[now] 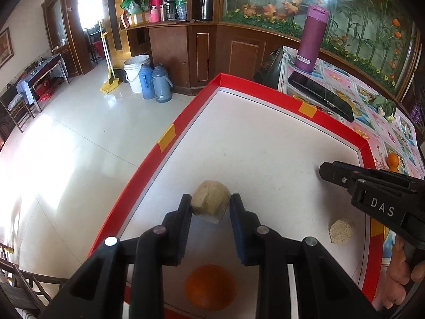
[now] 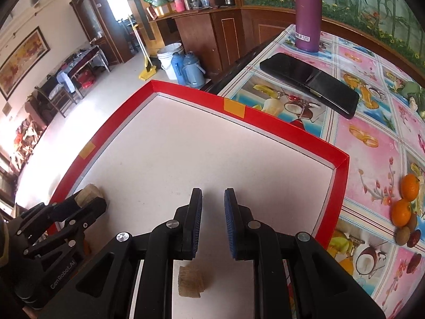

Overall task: Organize fruits
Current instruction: 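Carry both pieces into the tray and open both tools to release them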

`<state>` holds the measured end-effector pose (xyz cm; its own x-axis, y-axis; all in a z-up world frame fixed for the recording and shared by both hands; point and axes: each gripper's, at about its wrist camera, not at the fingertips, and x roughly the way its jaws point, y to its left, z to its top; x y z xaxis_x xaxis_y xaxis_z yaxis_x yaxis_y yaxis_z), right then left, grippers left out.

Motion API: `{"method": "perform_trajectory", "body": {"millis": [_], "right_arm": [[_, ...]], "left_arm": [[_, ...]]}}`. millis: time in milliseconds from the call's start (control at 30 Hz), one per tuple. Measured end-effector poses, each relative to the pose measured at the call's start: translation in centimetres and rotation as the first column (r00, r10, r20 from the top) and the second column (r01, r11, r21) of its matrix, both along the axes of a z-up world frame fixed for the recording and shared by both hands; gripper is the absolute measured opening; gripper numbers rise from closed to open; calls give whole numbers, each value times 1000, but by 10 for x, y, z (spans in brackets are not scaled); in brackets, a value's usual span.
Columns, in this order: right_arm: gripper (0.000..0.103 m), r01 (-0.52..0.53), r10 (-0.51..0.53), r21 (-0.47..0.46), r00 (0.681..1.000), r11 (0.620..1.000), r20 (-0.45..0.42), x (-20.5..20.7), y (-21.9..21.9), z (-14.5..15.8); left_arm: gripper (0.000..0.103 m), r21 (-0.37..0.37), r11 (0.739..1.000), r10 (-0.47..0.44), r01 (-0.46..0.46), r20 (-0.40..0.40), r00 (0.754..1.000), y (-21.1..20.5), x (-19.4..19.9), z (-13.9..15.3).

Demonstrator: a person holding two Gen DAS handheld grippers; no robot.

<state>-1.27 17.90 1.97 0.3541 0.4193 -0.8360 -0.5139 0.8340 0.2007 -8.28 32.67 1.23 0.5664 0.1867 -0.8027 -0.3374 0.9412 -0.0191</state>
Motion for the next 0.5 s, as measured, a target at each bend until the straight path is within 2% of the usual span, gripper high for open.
{"method": "perform_trajectory", "body": {"millis": [133,167,200,267,367,500], "right_arm": [[17,6,-6,-3,1000,1000,-14,1,-1,-1],[18,3,-3,-8,1000,1000,-13,0,0,-1],[19,-4,3,-9,1000,1000,-16,-1,0,0],[32,-14,14,6,1000,1000,-26,-1,-5,1],[33,9,-8,84,1000,996,-10,-3,-22,8],[33,32,-36,187,999,982,20,-5,-56,22]], "left_arm": [[32,13,1000,1,-1,-8,1000,-1,1,0],[35,16,1000,1,-1,-9,1000,-2,0,0],[45,16,1000,4,-4,-12,1000,-3,0,0],[59,14,1000,10,-10,-9,1000,-3,-2,1],[66,39,999,9,-10,5,1000,-8,-8,6],[71,34,999,4,-5,29,1000,-17,-15,14]]}}
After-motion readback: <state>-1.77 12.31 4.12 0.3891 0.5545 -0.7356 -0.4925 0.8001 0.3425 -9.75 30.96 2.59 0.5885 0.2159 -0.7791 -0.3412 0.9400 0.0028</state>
